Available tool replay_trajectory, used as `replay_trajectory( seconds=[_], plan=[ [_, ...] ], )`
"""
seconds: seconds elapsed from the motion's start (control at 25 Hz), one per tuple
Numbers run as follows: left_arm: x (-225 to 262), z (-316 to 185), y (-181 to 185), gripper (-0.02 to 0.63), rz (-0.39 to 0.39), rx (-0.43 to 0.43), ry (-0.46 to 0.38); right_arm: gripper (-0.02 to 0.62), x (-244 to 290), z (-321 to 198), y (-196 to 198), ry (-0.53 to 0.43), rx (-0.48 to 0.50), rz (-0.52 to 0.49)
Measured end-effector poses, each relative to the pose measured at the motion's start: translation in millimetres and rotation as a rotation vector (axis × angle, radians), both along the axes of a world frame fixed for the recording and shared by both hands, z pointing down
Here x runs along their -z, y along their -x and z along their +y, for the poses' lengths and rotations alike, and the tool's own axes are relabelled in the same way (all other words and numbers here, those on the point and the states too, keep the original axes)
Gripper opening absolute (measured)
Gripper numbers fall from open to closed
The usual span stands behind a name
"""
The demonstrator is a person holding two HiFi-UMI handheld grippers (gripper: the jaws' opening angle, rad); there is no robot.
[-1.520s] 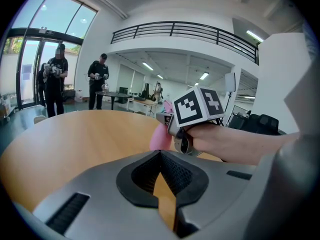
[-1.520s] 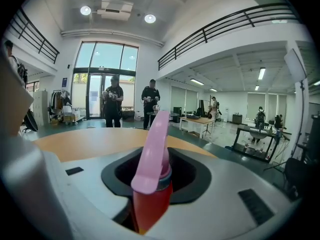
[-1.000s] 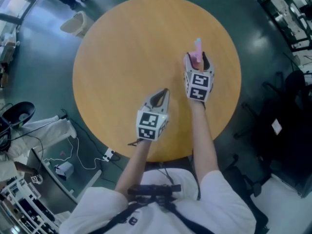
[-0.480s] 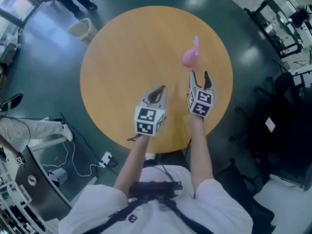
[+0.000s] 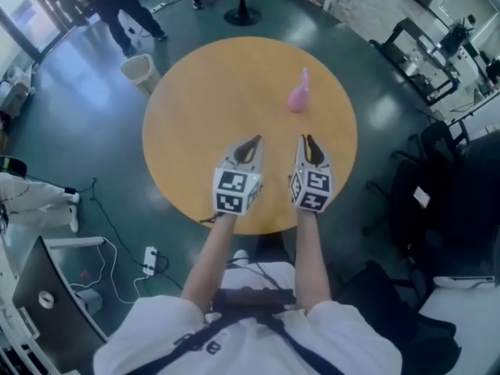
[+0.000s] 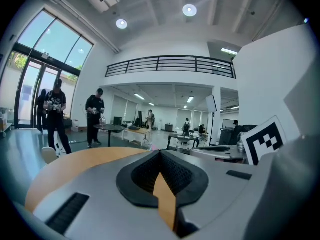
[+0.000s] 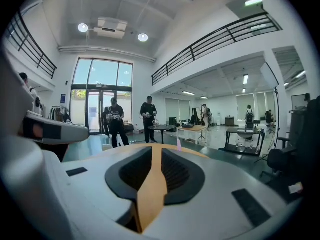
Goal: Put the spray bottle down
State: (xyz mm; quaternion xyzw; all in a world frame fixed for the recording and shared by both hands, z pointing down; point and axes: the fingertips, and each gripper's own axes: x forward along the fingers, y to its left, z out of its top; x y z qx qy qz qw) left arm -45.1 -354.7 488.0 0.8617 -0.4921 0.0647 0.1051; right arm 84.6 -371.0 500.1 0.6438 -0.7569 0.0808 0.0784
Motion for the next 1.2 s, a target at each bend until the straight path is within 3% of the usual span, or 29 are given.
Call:
replay_trajectory(
  seconds=[0.28, 0.64, 1.2],
  plan=[
    [40.7, 43.6, 10.9, 0.011, 0.014, -0.006, -0.100, 0.020, 51.1, 64.8, 33.9, -0.083, 0.042, -0.007],
    [87.7, 74.5, 11.4, 0.011, 0.041, -0.010, -0.205, 0.016, 120.6, 109.8, 60.5, -0.274, 0.061, 0.017],
    [106.1, 84.8, 0.9, 0.011, 0.057, -0.018, -0.250, 0.015, 132.2, 119.0, 60.9, -0.292, 0.080, 0.001]
  ],
)
